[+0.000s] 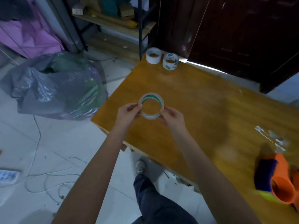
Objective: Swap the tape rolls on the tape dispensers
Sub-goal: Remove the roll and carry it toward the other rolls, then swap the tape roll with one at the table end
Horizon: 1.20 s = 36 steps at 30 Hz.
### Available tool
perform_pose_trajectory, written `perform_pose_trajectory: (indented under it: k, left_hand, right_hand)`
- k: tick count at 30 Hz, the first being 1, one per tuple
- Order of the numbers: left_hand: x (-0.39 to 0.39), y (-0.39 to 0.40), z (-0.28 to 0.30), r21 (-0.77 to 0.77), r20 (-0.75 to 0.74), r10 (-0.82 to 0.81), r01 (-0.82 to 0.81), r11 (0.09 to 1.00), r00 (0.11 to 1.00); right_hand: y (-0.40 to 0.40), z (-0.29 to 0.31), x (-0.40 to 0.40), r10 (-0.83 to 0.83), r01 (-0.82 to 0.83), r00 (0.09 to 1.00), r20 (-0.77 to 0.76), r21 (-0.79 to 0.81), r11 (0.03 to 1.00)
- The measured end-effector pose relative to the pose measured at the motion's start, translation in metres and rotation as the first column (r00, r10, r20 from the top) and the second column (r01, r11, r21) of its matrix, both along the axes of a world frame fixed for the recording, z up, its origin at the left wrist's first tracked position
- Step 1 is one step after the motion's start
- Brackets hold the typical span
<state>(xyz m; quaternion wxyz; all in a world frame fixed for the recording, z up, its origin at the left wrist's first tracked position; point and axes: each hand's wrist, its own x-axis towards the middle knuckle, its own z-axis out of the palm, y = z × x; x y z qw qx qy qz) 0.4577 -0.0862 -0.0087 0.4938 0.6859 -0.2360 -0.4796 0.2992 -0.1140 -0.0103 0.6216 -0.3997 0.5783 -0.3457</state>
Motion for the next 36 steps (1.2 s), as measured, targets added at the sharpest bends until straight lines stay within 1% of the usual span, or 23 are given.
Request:
perform_pose_trajectory:
  k: [3, 7, 11, 16, 19, 22, 25, 27, 30, 34, 36]
  left_hand:
    - [0.02, -0.042, -0.004, 0.06, 0.059, -0.092, 0.088, 0.994, 0.994]
    - [0.039, -0.091, -0.01, 0.107, 0.107, -0.175, 0.164, 0.981, 0.979]
    - [0.045, -0.127, -0.014, 0.144, 0.084, -0.224, 0.21, 0.967, 0.971]
    - [0.044, -0.168, -0.02, 0.176, 0.039, -0.279, 0.269, 0.947, 0.959]
    - [0.041, -0.192, -0.025, 0.205, 0.02, -0.328, 0.317, 0.926, 0.944]
    - [0.037, -0.216, -0.033, 0.215, -0.004, -0.366, 0.358, 0.909, 0.931]
    - [0.032, -0.242, -0.048, 0.22, -0.025, -0.355, 0.352, 0.91, 0.934]
    - [0.034, -0.255, -0.059, 0.225, -0.047, -0.352, 0.353, 0.908, 0.935]
    - [0.039, -0.268, -0.07, 0.222, -0.014, -0.378, 0.371, 0.902, 0.926]
    - [0.047, -0.279, -0.076, 0.211, 0.049, -0.432, 0.413, 0.886, 0.901]
    - [0.049, -0.279, -0.073, 0.182, 0.12, -0.468, 0.444, 0.877, 0.876]
  right_hand:
    - [-0.032, -0.008, 0.016, -0.052, 0.052, 0.998, 0.02, 0.042, 0.998]
    - [-0.065, -0.016, 0.036, -0.098, 0.099, 0.995, -0.036, 0.026, 0.995]
    - [-0.101, -0.023, 0.049, -0.145, 0.152, 0.985, -0.097, 0.073, 0.986]
    - [-0.146, -0.032, 0.057, -0.194, 0.212, 0.974, -0.113, 0.183, 0.96]
    - [-0.163, -0.034, 0.06, -0.177, 0.208, 0.965, -0.196, 0.148, 0.967]
    - [-0.177, -0.034, 0.063, -0.185, 0.218, 0.935, -0.301, 0.082, 0.972]
    - [-0.193, -0.04, 0.065, -0.207, 0.248, 0.888, -0.411, 0.049, 0.967]
    - [-0.203, -0.046, 0.069, -0.208, 0.259, 0.874, -0.44, 0.059, 0.964]
    - [-0.217, -0.052, 0.077, -0.194, 0.265, 0.864, -0.465, 0.092, 0.96]
    - [-0.229, -0.053, 0.078, -0.182, 0.251, 0.861, -0.476, 0.085, 0.964]
    - [-0.232, -0.053, 0.074, -0.155, 0.226, 0.844, -0.513, 0.077, 0.971]
